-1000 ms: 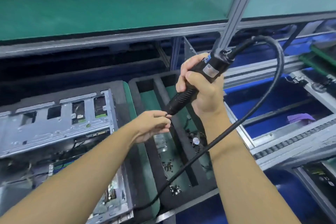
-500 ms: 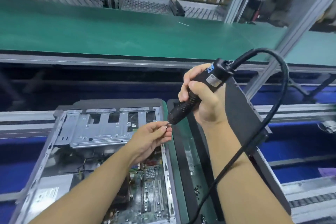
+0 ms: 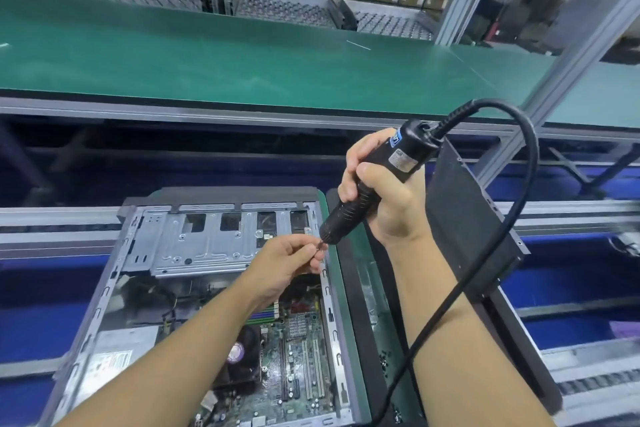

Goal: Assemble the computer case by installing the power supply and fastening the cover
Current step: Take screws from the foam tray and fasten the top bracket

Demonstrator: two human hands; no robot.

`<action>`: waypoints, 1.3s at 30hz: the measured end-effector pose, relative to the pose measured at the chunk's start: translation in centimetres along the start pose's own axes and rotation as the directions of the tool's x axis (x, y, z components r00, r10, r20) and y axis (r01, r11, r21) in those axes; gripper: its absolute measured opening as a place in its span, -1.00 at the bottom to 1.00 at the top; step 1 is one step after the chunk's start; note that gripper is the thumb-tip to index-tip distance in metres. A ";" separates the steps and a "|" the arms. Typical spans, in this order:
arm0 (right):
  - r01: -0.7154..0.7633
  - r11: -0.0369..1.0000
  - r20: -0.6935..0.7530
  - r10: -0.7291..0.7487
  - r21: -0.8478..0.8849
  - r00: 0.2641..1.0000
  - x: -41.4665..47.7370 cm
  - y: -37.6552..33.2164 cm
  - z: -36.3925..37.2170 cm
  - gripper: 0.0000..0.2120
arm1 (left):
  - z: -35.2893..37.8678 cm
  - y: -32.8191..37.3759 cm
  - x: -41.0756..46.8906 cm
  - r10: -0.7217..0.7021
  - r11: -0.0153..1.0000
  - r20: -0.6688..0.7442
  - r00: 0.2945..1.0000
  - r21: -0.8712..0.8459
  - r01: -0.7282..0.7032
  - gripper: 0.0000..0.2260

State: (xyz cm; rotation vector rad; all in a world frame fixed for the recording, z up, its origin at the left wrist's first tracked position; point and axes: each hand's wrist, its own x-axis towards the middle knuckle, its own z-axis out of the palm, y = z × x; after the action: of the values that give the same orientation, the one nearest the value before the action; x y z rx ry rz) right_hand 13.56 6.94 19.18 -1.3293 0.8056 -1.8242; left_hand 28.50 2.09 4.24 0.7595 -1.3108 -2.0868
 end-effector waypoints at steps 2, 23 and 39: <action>0.003 1.000 -0.006 -0.004 -0.014 1.000 -0.2 0.2 -0.1 -0.84 | 0.0 -0.2 0.0 0.006 1.000 -0.027 1.000 0.028 -0.005 -0.77; -0.037 0.997 -0.019 0.036 -0.061 0.999 1.4 3.8 -0.8 -0.84 | -1.0 1.3 -0.5 0.394 0.786 -0.245 0.886 0.589 -0.187 -0.72; -0.140 0.968 -0.030 0.136 -0.207 0.990 1.1 7.5 -1.5 -0.86 | -1.3 -4.0 -1.4 -0.546 0.809 -0.216 0.810 -0.388 0.442 -0.48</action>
State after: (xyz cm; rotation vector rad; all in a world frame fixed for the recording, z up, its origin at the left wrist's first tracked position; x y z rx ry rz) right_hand 13.33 2.05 13.15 -1.3531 1.0956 -1.6786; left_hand 29.74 3.79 0.35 1.3392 -0.6019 -2.3605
